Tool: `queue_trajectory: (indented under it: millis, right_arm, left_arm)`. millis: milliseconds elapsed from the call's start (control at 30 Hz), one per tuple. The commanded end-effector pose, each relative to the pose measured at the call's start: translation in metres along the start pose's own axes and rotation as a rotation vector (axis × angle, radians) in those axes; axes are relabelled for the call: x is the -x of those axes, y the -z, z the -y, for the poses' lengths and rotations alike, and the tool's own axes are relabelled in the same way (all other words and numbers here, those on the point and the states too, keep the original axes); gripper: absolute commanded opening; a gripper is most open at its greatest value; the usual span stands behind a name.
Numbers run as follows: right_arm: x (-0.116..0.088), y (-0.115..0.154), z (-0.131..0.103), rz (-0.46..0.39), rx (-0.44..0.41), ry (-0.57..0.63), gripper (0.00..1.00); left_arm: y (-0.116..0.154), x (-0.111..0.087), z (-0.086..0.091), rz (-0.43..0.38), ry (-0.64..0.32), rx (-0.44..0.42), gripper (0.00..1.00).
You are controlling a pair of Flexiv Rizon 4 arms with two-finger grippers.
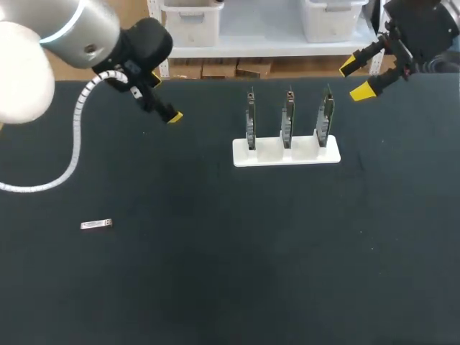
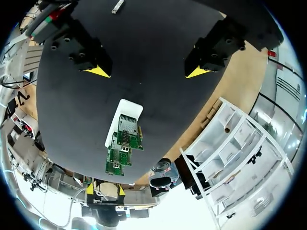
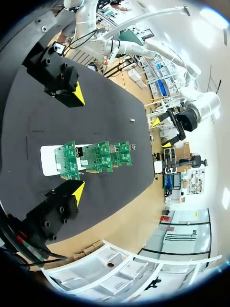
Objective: Pick up the optical module with the left hand, and insert it into the network port with the right hand.
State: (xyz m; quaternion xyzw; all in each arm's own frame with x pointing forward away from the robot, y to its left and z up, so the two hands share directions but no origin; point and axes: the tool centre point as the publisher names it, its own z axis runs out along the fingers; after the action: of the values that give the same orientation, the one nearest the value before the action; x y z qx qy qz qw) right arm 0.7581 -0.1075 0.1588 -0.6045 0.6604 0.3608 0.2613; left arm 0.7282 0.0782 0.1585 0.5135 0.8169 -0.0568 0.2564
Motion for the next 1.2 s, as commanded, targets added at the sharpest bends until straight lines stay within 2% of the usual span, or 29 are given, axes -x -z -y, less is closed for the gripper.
queue_trajectory:
  millis: [33, 300, 333, 367, 467, 633, 767, 933, 1100, 1200]
  right_arm:
    - [0.000, -0.001, -0.002, -0.001, -0.004, 0.000, 1.00]
    - [0.000, -0.001, -0.002, -0.001, -0.004, 0.000, 1.00]
    - [0.000, -0.001, -0.002, -0.001, -0.004, 0.000, 1.00]
    - [0.000, -0.001, -0.002, -0.001, -0.004, 0.000, 1.00]
    - [0.000, -0.001, -0.002, -0.001, -0.004, 0.000, 1.00]
    - [0.000, -0.001, -0.002, -0.001, -0.004, 0.000, 1.00]
    - [0.000, -0.001, -0.002, -0.001, -0.004, 0.000, 1.00]
    - [0.000, -0.001, -0.002, -0.001, -0.004, 0.000, 1.00]
    - [0.000, -0.001, -0.002, -0.001, -0.004, 0.000, 1.00]
    - [0.000, -0.001, -0.002, -0.001, -0.004, 0.000, 1.00]
  left_arm:
    - [-0.005, 0.004, -0.004, -0.038, 0.001, -0.003, 1.00]
    - [-0.005, 0.004, -0.004, -0.038, 0.001, -0.003, 1.00]
    - [-0.004, 0.010, 0.003, 0.004, -0.052, -0.014, 1.00]
    - [-0.003, 0.015, 0.012, 0.010, -0.123, -0.011, 1.00]
    - [0.000, 0.010, 0.020, 0.011, -0.168, -0.005, 1.00]
    - [0.008, -0.026, 0.022, 0.000, -0.227, 0.017, 1.00]
    - [0.010, -0.064, 0.019, -0.112, -0.214, 0.050, 1.00]
    - [0.015, -0.103, 0.018, -0.189, -0.232, 0.065, 1.00]
    - [0.013, -0.134, 0.016, -0.232, -0.259, 0.036, 1.00]
    - [0.013, -0.142, 0.014, -0.255, -0.257, 0.020, 1.00]
